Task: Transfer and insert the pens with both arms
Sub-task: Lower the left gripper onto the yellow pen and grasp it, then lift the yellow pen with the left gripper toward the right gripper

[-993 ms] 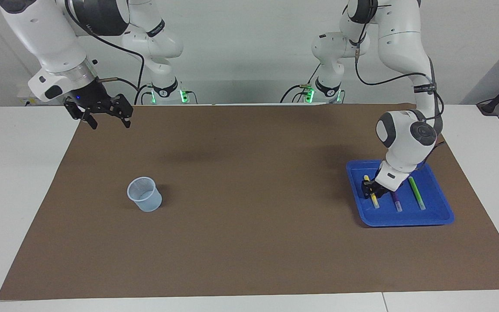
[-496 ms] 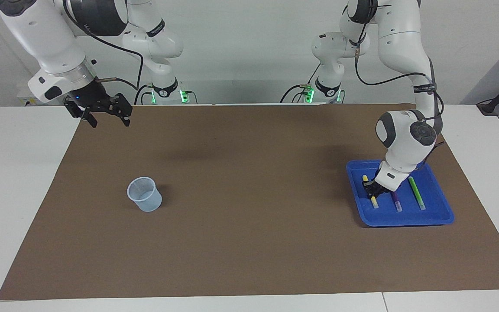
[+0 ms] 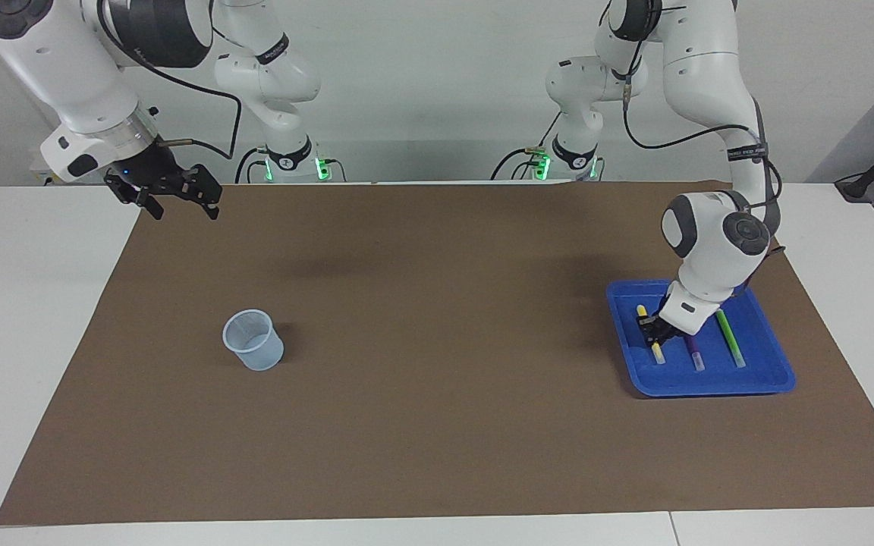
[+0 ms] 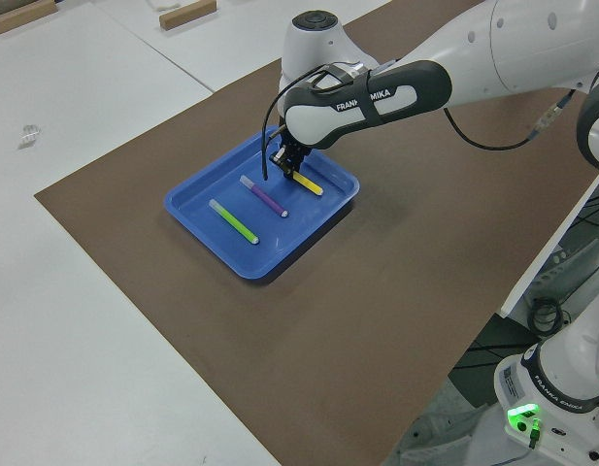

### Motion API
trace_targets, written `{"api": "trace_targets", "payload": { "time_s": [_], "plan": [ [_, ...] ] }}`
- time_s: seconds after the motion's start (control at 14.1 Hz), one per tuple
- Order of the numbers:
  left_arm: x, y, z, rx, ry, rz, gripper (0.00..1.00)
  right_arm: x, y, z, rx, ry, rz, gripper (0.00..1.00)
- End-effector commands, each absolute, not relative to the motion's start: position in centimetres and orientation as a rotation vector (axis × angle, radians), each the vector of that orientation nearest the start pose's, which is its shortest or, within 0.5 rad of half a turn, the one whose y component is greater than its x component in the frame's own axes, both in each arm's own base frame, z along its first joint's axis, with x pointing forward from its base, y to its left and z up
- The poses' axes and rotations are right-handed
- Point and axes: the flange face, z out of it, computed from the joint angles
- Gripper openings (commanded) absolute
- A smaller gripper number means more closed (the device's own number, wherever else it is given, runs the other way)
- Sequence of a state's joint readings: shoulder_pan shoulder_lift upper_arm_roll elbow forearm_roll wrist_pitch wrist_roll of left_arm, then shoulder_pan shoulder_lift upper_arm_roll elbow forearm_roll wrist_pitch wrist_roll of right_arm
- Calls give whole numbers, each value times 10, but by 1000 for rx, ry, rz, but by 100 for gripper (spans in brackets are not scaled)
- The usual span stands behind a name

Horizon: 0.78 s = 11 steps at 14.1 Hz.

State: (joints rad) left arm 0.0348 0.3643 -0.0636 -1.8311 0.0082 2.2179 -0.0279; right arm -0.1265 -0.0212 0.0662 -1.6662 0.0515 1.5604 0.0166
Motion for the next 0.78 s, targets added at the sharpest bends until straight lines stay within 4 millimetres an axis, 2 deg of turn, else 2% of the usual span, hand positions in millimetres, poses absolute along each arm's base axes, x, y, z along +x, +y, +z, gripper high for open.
{"api": "trace_targets", "payload": {
  "time_s": [0.0,0.35,0.57,0.71],
  "plan": [
    [647,-19,357,-3180,-71,-15,0,533,-30,591,-3104,100,134,100],
    [646,-39,374,-3203,-292,10,0,528,-24,584,-3106,101,142,100],
    [641,-71,392,-3198,-565,16,0,523,-24,575,-3097,104,137,100],
    [634,-101,405,-3192,-774,34,0,522,-22,574,-3090,105,129,100]
  ]
}}
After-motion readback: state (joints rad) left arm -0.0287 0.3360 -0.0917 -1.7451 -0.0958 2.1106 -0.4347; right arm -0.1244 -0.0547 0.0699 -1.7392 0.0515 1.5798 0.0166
